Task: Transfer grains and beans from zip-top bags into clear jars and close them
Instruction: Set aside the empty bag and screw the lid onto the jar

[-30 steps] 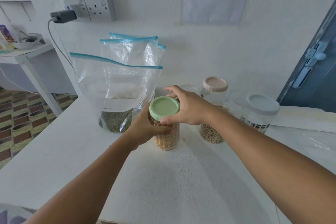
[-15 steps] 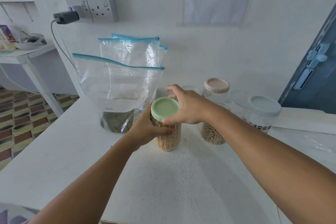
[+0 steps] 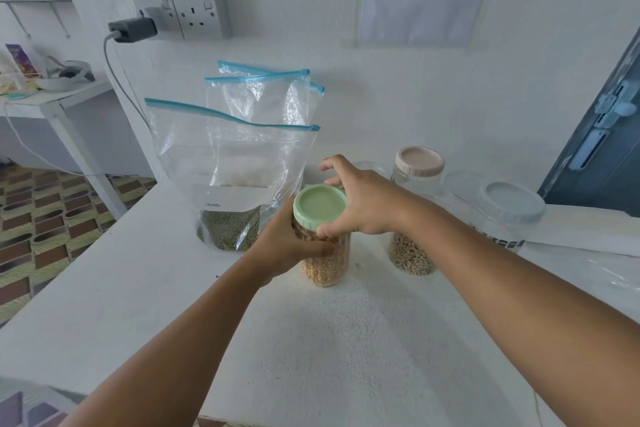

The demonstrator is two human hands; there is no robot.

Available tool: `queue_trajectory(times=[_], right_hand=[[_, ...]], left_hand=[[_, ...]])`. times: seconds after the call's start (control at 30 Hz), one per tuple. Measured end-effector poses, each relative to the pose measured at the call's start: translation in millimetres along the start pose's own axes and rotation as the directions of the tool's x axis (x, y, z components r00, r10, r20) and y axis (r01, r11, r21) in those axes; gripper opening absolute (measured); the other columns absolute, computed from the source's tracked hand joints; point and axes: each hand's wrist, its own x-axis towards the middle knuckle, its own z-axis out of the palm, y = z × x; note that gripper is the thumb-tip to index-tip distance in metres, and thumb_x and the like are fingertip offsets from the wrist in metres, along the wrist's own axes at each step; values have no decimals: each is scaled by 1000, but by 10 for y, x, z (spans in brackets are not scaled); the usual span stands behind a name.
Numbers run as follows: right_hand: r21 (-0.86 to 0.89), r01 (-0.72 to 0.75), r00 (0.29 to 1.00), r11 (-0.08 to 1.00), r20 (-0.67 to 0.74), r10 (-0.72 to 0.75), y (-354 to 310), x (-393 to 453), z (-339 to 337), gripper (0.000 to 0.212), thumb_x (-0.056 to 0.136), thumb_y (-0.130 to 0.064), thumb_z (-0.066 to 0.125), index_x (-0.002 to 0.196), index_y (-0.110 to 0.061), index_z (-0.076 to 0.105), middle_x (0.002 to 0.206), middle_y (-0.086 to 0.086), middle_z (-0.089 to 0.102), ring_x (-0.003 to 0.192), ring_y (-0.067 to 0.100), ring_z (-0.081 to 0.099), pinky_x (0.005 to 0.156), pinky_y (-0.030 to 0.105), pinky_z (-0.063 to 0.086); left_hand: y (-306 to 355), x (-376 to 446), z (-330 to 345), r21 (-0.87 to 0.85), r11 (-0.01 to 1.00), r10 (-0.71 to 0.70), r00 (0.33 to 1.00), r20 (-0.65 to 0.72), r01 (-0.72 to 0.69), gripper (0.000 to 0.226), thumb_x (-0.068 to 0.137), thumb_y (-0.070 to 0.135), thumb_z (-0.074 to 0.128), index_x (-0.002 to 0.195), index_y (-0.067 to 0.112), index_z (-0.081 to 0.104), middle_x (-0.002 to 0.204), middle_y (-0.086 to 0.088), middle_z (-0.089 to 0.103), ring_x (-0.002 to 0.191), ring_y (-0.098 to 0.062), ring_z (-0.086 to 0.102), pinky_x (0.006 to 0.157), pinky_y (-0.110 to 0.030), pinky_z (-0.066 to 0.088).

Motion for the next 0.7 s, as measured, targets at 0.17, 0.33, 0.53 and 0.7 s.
queue_trajectory(times=[0.17,0.33,0.53,0.7], right_hand=[[-17,-63,996,998,-64,61,-5,-5,76,116,62,-67,89,151,-30,25,137,2,59,112,19,60,93,37,54],[0,-51,998,999,-44,51,-22,-27,80,120,66,-75,82,158,-30,19,150,1,50,128,21,54,97,36,48],[117,-49,999,992,-13,51,15,-1,105,106,76,-62,83,158,-35,21,156,-2,45,131,17,51,93,28,39],[72,-64,985,995,-156,75,-12,-28,232,114,68,-76,80,155,-29,24,146,2,48,127,19,51,96,32,45]], left_hand=[[2,-15,-2,-13,1000,-4,1000,4,5,81,71,2,94,138,25,54,119,2,73,113,-13,70,92,-29,58],[-4,-14,9,-17,1000,3,1000,6,-3,84,71,4,96,140,23,53,122,0,73,116,-14,70,96,-33,59],[-25,-28,36,-40,999,3,1000,-18,-4,84,72,5,95,141,25,52,123,1,72,115,-11,69,89,-25,58],[-79,-42,75,-83,996,21,999,-41,-24,84,72,0,93,141,23,52,123,-2,72,116,-20,70,97,-40,61]])
